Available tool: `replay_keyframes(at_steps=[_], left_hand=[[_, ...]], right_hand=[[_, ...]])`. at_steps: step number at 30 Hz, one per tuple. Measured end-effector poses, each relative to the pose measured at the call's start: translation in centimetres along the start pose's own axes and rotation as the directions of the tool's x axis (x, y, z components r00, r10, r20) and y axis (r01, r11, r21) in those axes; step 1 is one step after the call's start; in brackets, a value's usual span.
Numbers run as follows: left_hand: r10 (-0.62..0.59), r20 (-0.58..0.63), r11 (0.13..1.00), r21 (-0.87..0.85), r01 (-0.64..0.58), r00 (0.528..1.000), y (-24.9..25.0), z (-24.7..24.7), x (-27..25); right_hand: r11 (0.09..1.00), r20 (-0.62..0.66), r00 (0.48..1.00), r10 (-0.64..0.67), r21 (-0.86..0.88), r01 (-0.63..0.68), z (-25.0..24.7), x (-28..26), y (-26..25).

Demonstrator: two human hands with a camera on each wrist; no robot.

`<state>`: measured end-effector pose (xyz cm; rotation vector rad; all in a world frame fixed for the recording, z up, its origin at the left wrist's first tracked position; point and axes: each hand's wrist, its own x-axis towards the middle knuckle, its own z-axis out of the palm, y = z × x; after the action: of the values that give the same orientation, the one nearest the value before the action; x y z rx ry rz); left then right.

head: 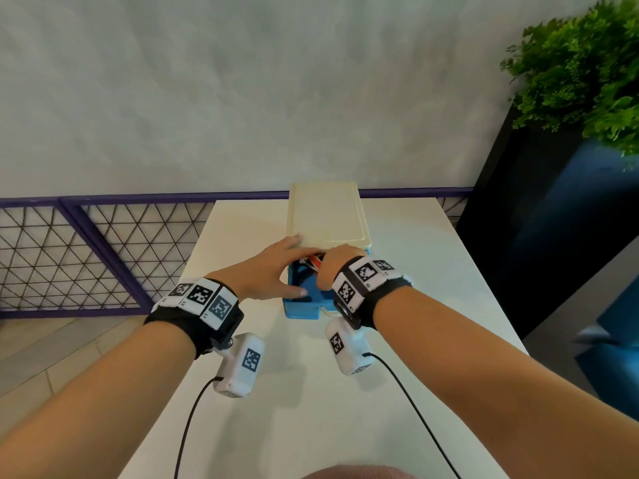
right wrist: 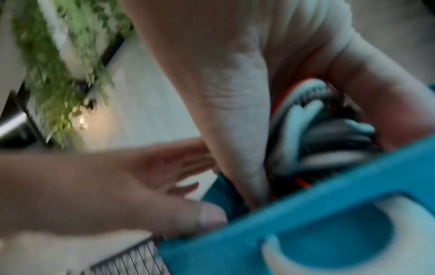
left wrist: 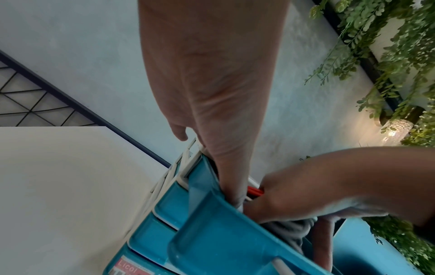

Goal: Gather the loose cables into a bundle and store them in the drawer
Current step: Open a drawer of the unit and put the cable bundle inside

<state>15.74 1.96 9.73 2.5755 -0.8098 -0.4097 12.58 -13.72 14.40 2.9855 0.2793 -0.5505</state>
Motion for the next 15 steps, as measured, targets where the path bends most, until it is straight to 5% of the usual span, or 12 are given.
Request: replay_keyframes(at_steps=[4, 6, 11, 15], left_hand=[[-0.049, -0.006, 0.999, -0.016, 0.049, 0.999, -0.2, 0.3, 0.2], [-0.066, 0.008, 0.998, -0.010, 0.066, 0.998, 0.1, 0.2, 0.2], [-0.095, 0.012, 0.995, 0.020, 0.095, 0.995, 0.7, -0.1, 0.0], [-0.095, 0.023, 0.995, -0.015, 0.095, 0.995, 0.7, 0.0, -0.3]], right_hand=[[0.920, 0.115, 0.993, -0.006, 0.390, -0.040, 0.4, 0.6, 2.4], [0.891, 0.100, 0.995, 0.020, 0.450, -0.063, 0.5, 0.1, 4.1], [0.924, -0.269, 0.945, -0.186, 0.280, 0.262, 2.1, -2.9, 6.4], [0.910, -0.352, 0.869, -0.348, 0.095, 0.403, 5.7, -2.8, 5.8]])
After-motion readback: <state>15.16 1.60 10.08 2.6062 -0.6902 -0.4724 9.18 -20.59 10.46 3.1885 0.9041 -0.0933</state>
